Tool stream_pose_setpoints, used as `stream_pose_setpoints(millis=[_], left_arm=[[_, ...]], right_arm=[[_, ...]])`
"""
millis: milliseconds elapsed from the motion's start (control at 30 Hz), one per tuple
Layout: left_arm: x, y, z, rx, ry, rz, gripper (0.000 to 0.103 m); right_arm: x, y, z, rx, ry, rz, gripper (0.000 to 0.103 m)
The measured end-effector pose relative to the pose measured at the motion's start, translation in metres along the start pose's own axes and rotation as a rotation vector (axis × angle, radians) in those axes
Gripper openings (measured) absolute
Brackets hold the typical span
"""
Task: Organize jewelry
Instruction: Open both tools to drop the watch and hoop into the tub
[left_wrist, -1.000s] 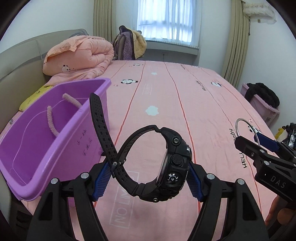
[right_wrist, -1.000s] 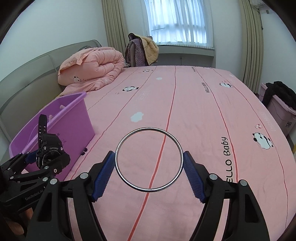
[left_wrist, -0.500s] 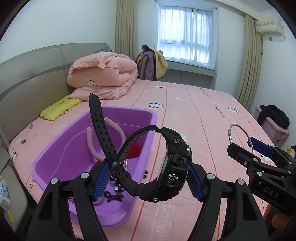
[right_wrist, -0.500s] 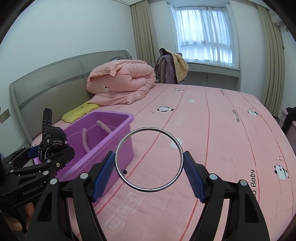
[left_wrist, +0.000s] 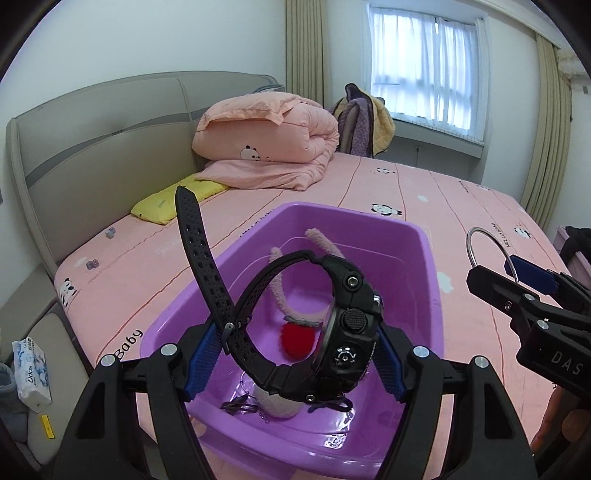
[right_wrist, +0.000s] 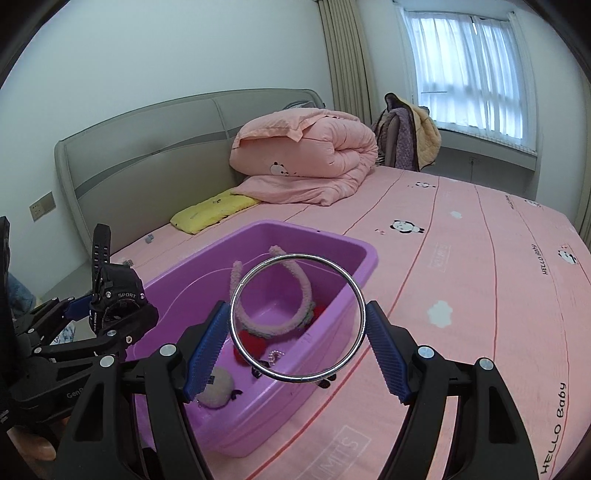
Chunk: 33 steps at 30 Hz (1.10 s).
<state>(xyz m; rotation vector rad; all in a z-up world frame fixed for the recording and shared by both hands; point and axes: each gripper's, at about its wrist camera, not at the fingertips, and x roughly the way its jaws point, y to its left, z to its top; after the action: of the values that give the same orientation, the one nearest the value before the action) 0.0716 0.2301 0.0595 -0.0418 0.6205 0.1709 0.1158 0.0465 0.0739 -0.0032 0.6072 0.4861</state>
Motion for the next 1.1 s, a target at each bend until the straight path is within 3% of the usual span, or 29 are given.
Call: stream_pose_setpoints(millis=[533,800,1033,1100], left_arm=[[0.066,0.039,-0.008,-0.06,0.117,0.04,0.07],[0.075,0.04,-0.006,-0.066,0.132,0.051,0.072],[0.081,0.048,-0.009,-0.114,0.194,0.041,0.074],[0.08,0.049,-0.009,-0.115,0.2,0.045,0.08]], right_arm=[[0.111,0.021,0.014,-0.073,0.176,0.01,0.072],[0.133,0.017,0.011,-0.079,0.22,-0.014,0.072],[0.134,0.015,0.012,-0.069,0.242,-0.04,0.072],[0.133,0.014,0.012,-0.065,0.245,-0.043,0.072]])
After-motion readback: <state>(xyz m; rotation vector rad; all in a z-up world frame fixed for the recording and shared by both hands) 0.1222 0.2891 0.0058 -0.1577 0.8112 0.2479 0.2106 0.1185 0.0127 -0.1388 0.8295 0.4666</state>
